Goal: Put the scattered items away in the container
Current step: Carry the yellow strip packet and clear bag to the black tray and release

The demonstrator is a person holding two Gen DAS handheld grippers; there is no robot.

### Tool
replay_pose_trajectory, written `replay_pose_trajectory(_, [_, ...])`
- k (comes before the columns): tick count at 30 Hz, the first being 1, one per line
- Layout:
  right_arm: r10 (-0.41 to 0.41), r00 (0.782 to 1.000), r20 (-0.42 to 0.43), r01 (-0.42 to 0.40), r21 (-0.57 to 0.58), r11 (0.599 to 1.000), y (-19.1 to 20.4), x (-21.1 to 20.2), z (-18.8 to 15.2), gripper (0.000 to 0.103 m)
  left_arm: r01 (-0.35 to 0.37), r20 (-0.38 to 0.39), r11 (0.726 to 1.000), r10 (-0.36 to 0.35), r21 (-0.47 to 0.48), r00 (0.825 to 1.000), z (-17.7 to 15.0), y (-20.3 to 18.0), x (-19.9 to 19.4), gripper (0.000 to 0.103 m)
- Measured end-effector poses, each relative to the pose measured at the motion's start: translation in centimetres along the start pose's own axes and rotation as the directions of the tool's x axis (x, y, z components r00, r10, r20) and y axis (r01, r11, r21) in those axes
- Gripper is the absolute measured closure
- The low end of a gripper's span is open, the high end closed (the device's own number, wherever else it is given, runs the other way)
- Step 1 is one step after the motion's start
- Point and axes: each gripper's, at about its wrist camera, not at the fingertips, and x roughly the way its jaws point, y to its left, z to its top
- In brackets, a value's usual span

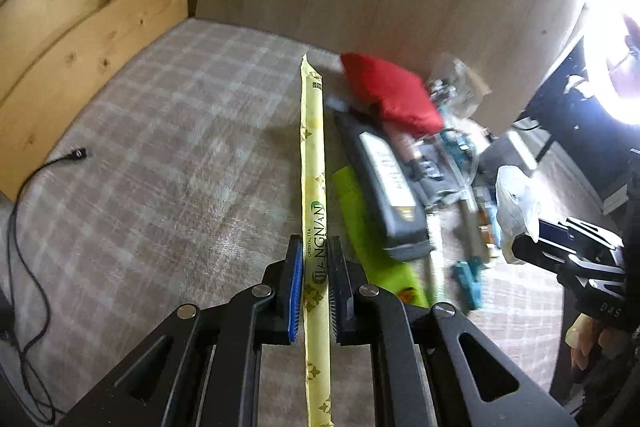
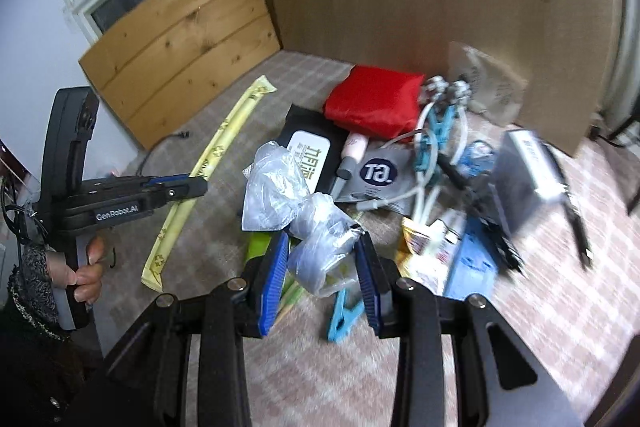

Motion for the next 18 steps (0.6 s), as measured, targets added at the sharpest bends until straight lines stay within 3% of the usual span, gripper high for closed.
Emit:
replay_pose_trajectory(9, [-0.138, 0.982, 0.128, 0.112, 0.196, 0.974, -3.7, -10.9, -5.1, 0.069, 0.161, 0.031, 0.979, -0.167, 0.128, 0.986, -0.5, -7.9, -4.4, 0.092])
replay_pose_trajectory(13, [-0.232, 0.96, 0.155, 0.183, 0.279, 0.943, -5.9, -15.7, -8.5, 0.07, 0.236, -0.003, 0.947, -0.241, 0.218, 0.971, -1.6, -13.3, -5.0, 0.092])
replay_pose_trajectory(18, [-0.363, 0.917, 0.167, 0.278, 0.383, 0.881, -8.7, -22.0, -13.1, 0.07, 0.331, -0.058, 0.888, -0.33, 0.319, 0.942, -3.7, -20.7, -5.2, 0.092])
